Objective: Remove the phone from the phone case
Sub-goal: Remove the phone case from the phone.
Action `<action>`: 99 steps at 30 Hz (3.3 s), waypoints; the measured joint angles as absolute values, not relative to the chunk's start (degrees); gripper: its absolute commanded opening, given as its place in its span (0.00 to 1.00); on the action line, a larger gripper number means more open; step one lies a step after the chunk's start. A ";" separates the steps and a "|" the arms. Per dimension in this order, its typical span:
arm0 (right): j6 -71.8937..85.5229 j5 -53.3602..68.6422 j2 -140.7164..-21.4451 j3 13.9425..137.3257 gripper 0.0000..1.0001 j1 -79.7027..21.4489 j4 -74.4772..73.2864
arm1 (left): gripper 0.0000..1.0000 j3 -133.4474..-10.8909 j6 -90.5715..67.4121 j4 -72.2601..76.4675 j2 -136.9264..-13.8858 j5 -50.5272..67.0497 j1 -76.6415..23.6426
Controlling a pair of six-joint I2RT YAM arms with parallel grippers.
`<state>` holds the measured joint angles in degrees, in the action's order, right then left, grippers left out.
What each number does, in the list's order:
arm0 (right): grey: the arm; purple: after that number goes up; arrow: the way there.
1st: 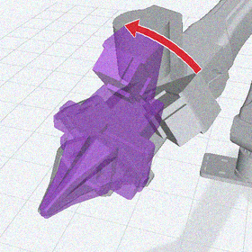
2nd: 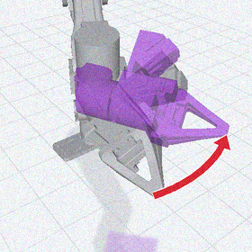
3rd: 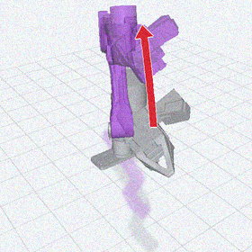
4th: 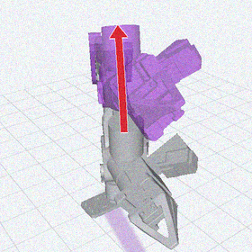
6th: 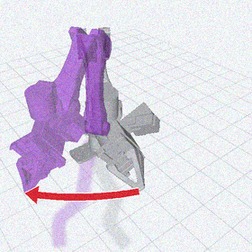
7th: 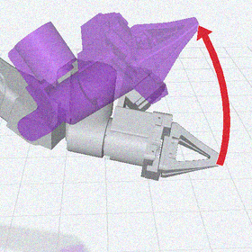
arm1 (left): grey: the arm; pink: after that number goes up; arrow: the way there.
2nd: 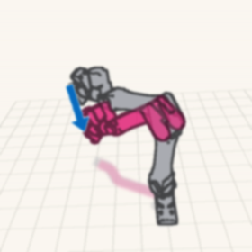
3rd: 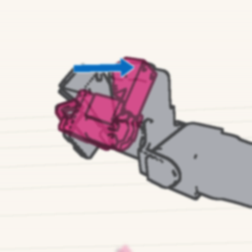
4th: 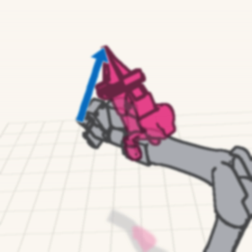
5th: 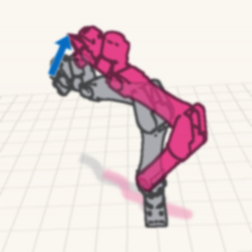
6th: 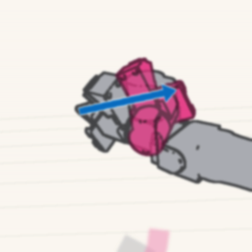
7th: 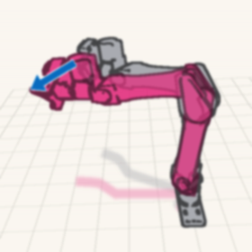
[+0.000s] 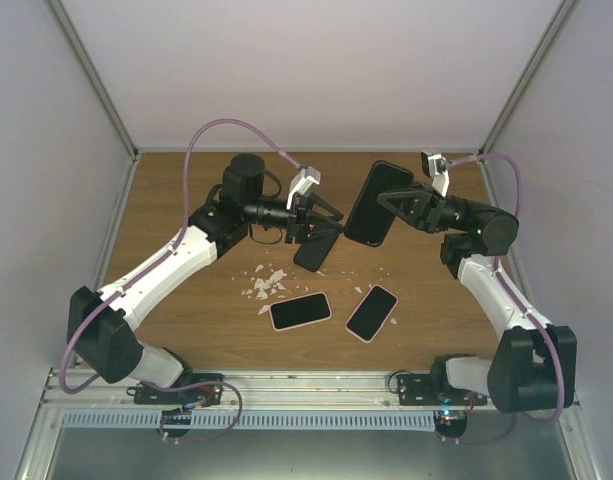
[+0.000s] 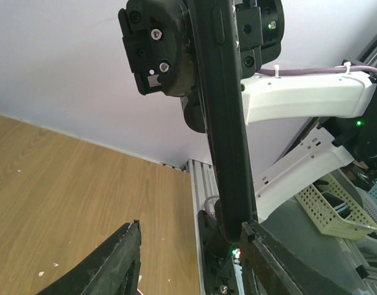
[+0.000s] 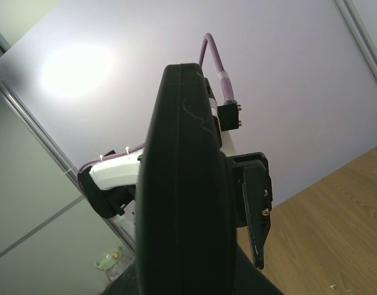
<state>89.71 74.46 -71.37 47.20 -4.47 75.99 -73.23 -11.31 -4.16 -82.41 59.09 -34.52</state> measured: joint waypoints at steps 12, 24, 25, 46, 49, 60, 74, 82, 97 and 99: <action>87.61 74.43 -71.33 47.27 0.00 -4.45 74.87 | 0.48 -73.38 -12.43 -3.29 -82.48 62.72 -35.07; 86.80 74.46 -71.29 47.27 0.00 -4.45 74.52 | 0.34 -72.95 -12.84 -1.91 -82.76 61.39 -35.11; 86.70 74.46 -71.24 47.27 0.00 -4.45 74.54 | 0.33 -72.95 -12.82 -2.20 -82.91 60.93 -35.11; 94.87 73.47 -73.30 47.27 0.01 -4.19 84.55 | 0.07 -72.95 -14.26 -0.69 -83.15 62.39 -34.87; 95.72 73.14 -73.30 47.27 0.00 -4.23 84.90 | 0.06 -72.95 -14.96 -0.21 -83.15 62.61 -34.81; 98.39 72.01 -73.93 47.24 0.00 -4.23 85.08 | 0.04 -72.95 -15.25 -0.01 -83.05 61.41 -34.72; 98.87 71.57 -73.95 47.24 0.01 -4.21 85.01 | 0.03 -72.84 -15.09 -0.01 -82.96 60.77 -34.41; 104.18 70.32 -73.32 47.29 0.00 -5.76 86.52 | 0.03 -71.42 -15.16 -1.37 -84.68 52.03 -31.22; 94.15 73.28 -70.50 48.45 0.01 -6.74 83.88 | 0.70 -71.02 -15.55 -3.29 -83.85 58.81 -27.64; 91.20 73.93 -70.15 48.45 0.00 -6.74 82.24 | 0.74 -72.82 -15.64 -2.72 -82.61 61.54 -27.75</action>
